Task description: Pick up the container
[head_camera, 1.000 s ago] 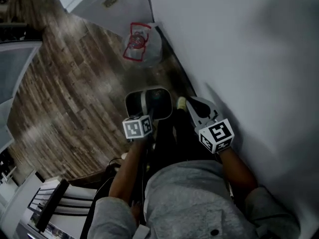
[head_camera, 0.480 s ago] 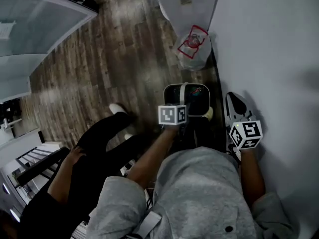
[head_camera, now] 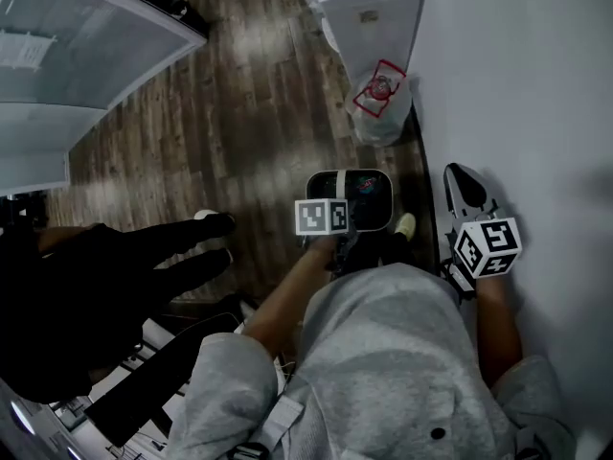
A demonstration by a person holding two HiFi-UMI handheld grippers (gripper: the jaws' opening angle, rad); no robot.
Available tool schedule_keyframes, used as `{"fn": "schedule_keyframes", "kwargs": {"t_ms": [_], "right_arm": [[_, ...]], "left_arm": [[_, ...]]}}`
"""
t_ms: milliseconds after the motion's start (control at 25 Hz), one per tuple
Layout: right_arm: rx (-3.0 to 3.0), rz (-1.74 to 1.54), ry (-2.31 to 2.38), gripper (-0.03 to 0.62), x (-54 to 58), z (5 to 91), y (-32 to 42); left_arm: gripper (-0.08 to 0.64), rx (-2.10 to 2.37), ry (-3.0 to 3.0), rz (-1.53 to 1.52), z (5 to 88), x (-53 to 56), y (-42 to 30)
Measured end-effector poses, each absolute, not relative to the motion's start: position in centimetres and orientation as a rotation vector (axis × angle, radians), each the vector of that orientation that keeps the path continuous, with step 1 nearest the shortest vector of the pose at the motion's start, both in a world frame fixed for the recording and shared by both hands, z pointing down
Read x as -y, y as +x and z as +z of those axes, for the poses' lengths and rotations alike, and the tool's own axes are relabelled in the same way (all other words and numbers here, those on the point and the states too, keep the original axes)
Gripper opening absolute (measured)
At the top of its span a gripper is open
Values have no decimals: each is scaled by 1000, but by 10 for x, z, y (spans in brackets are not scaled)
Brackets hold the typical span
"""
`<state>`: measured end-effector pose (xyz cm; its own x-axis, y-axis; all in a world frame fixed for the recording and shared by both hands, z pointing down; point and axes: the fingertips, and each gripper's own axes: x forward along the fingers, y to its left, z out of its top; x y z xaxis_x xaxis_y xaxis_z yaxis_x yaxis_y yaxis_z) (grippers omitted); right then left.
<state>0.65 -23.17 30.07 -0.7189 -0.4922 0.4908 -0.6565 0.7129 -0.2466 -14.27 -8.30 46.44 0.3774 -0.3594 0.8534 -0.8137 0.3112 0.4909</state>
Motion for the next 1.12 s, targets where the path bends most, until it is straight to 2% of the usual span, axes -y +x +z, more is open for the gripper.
{"fn": "schedule_keyframes", "kwargs": {"t_ms": [200,560,1120], "right_arm": [[2577,464,933,38,228,260,10],[2560,382,1063,38,229,218,52],[2570,415,1115,38,233,214,49]], "left_arm": [[14,1259,1251,387,453,52,-175],[15,1272,1189,323,459,19,-191],[15,1267,1187,258,457,21,-188]]}}
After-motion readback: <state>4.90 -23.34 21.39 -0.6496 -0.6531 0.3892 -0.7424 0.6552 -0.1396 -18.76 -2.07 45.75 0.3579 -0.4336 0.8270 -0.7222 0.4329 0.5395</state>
